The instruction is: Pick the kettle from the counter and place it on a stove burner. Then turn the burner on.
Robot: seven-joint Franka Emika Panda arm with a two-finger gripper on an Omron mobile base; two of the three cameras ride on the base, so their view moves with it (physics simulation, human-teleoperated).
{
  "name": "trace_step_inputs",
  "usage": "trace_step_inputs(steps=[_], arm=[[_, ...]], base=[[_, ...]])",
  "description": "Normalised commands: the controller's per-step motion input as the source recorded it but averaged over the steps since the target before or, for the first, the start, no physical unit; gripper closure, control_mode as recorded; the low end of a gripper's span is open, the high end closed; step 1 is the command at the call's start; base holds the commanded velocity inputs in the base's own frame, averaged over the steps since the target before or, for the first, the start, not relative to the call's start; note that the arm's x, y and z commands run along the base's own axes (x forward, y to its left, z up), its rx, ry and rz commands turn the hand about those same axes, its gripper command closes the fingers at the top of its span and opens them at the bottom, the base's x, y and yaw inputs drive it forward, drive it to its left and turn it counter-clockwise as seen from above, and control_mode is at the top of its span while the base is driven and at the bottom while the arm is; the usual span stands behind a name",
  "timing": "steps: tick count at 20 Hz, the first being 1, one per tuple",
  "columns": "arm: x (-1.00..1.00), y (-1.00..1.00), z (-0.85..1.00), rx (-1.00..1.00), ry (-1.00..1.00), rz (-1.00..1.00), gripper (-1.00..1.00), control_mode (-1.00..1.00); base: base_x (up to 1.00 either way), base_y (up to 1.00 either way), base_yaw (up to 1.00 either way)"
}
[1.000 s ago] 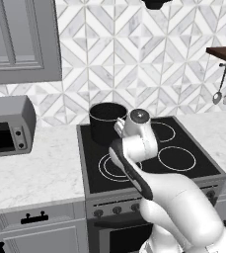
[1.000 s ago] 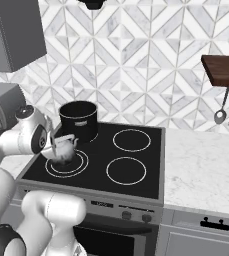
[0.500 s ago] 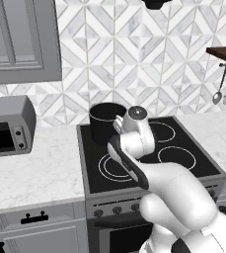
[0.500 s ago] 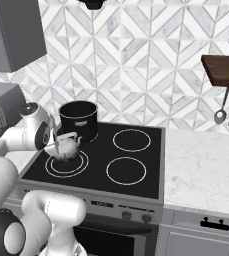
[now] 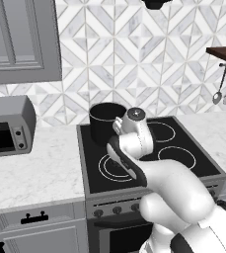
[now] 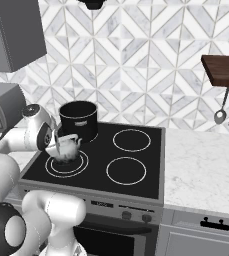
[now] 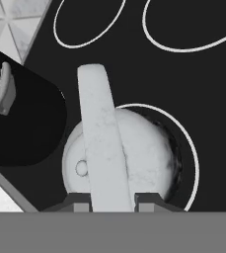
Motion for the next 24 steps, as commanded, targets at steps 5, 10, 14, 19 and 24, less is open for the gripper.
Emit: trace_step_inputs(steps=[5,10,14,19,24], arm=[[0.07,0.00,-0.16,0.00,0.00,0.00,1.00,-1.00],[0.15,0.02,-0.15,0.00,0.00,0.00,1.00,-1.00],[0.10,0.09,-0.06,0.00,0.00,0.00,1.00,-1.00],[0.01,0.18,0.00,0.00,0.01,0.00,1.00,-1.00],[0.03,0.09,-0.07,0.00,0.01,0.00,1.00,-1.00]], base=[[0.00,0.00,0.00],[0.00,0.00,0.00],[0.00,0.00,0.00],[0.00,0.00,0.00],[0.00,0.00,0.00]])
